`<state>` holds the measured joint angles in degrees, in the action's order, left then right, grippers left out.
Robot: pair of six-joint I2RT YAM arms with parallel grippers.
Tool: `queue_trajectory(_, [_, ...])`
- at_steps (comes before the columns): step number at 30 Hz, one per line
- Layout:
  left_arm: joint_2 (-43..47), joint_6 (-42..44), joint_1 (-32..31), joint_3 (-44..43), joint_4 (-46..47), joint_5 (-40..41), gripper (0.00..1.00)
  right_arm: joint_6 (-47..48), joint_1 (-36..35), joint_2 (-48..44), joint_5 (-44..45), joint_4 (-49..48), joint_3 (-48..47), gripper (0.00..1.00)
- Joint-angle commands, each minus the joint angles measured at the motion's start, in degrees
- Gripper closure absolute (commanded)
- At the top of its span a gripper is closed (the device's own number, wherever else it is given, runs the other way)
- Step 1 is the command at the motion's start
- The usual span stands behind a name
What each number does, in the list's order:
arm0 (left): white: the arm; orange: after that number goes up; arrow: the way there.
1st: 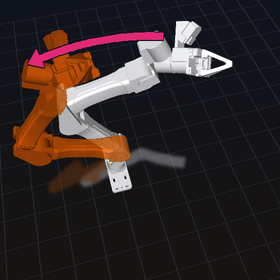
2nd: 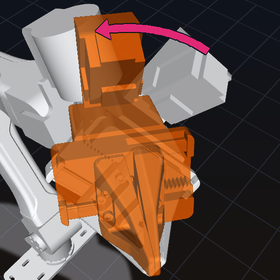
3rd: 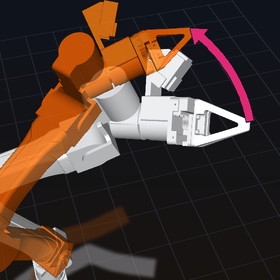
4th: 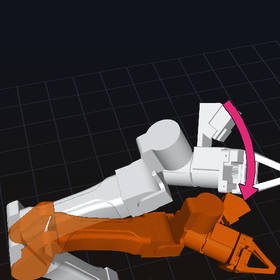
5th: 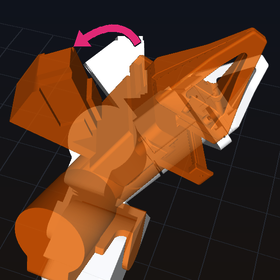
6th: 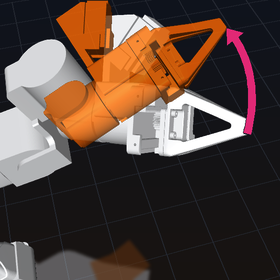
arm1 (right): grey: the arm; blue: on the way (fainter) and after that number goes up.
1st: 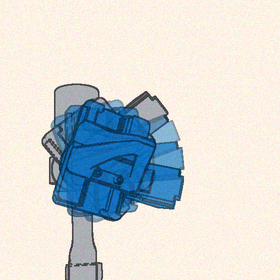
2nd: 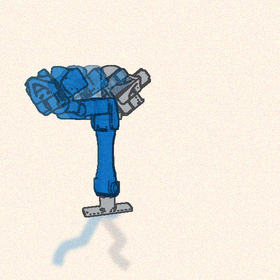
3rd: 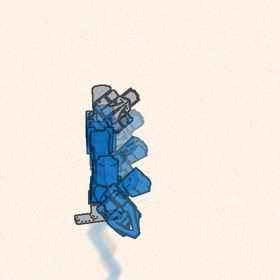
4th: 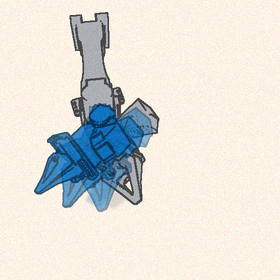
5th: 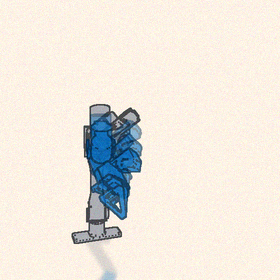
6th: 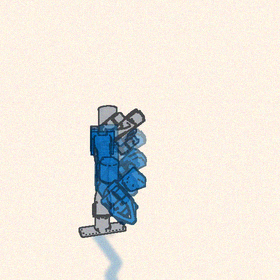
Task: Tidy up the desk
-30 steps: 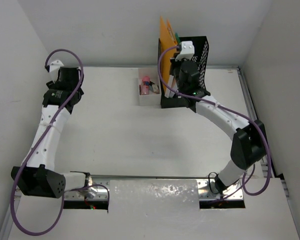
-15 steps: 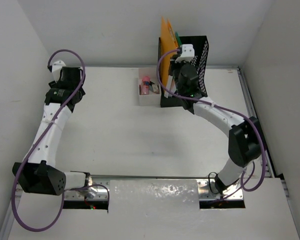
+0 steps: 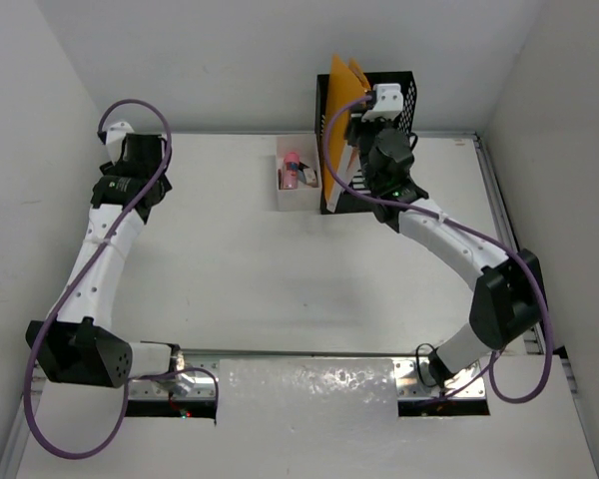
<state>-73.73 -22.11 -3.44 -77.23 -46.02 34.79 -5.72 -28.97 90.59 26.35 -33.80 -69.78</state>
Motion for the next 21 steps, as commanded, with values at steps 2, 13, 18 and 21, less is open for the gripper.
queue_trajectory(2, [-0.01, 0.58, 0.28, -0.73, 2.25, -0.24, 0.50, 2.90, 0.32, -1.47, 3.18, -0.21, -2.73, 0.90])
queue_trajectory(13, [0.52, 0.66, 0.19, -0.20, 1.55, 0.63, 0.50, -5.08, 3.04, 4.24, -0.94, 1.37, -4.83, 0.58])
queue_trajectory(18, [0.70, 0.75, 0.19, 0.06, 1.46, 1.77, 0.50, -6.32, 3.75, 6.79, -3.76, 1.63, -7.56, 0.56])
queue_trajectory(21, [0.70, 0.84, 0.28, 0.41, 1.63, 2.21, 0.50, -8.16, 4.18, 7.85, -5.68, 2.16, -8.79, 0.55])
